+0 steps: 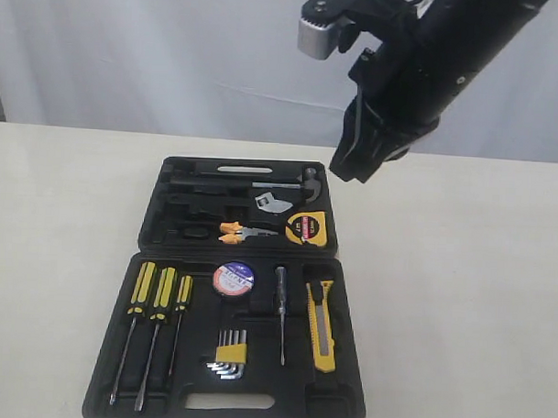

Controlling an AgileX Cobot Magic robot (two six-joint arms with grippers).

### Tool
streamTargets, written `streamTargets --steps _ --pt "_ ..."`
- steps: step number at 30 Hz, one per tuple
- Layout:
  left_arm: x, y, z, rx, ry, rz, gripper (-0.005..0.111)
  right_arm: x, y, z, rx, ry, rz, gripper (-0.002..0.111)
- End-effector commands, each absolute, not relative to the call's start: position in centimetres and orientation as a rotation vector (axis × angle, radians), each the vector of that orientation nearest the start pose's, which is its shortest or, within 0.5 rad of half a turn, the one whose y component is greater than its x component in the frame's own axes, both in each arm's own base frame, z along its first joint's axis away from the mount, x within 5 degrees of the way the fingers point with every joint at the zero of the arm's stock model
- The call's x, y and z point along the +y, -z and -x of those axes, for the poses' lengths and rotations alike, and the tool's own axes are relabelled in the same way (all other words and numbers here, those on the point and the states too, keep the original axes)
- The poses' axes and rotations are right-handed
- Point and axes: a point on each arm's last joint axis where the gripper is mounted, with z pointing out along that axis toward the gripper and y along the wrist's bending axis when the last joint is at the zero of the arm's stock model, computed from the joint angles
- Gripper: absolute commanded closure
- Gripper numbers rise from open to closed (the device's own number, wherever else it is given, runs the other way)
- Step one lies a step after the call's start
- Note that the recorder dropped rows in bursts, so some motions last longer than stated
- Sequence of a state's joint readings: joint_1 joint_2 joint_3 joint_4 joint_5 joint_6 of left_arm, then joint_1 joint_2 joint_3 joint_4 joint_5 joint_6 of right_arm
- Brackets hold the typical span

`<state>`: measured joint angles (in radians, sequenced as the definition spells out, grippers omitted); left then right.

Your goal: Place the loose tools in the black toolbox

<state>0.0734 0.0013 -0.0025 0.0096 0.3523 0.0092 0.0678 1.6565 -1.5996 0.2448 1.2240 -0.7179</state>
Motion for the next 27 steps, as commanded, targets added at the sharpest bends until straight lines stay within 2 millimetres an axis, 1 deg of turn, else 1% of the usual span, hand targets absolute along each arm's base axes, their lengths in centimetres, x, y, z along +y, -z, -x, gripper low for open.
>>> streamTargets --steps 1,5,13,19,23,25,27 --pt "0.4 -18.2 -5.3 1.825 -0.053 0.056 0.107 4.5 -35.6 -32.8 2.526 -0.210 0.893 0.109" --pt "0.4 -18.2 -5.3 1.825 -0.053 0.056 0.107 4.7 -35.6 -32.9 2.522 -0.254 0.879 0.109" --pt "0.4 -18.2 -5.3 1.825 -0.053 0.056 0.107 4.8 -34.8 -33.4 2.543 -0.263 0.882 0.109" --pt "0.4 -18.2 -5.3 1.825 -0.053 0.056 0.107 5.1 -34.8 -33.4 2.541 -0.295 0.875 0.109" --pt "0.4 -18.2 -5.3 1.825 -0.053 0.056 0.107 8.1 -35.3 -32.3 2.494 -0.299 0.996 0.109" --pt "0.4 -18.2 -5.3 1.825 -0.053 0.056 0.107 9.6 -35.3 -31.6 2.466 -0.270 1.070 0.109" --pt "0.4 -18.2 -5.3 1.825 -0.053 0.056 0.107 11.5 -35.3 -31.0 2.403 -0.232 1.122 0.109"
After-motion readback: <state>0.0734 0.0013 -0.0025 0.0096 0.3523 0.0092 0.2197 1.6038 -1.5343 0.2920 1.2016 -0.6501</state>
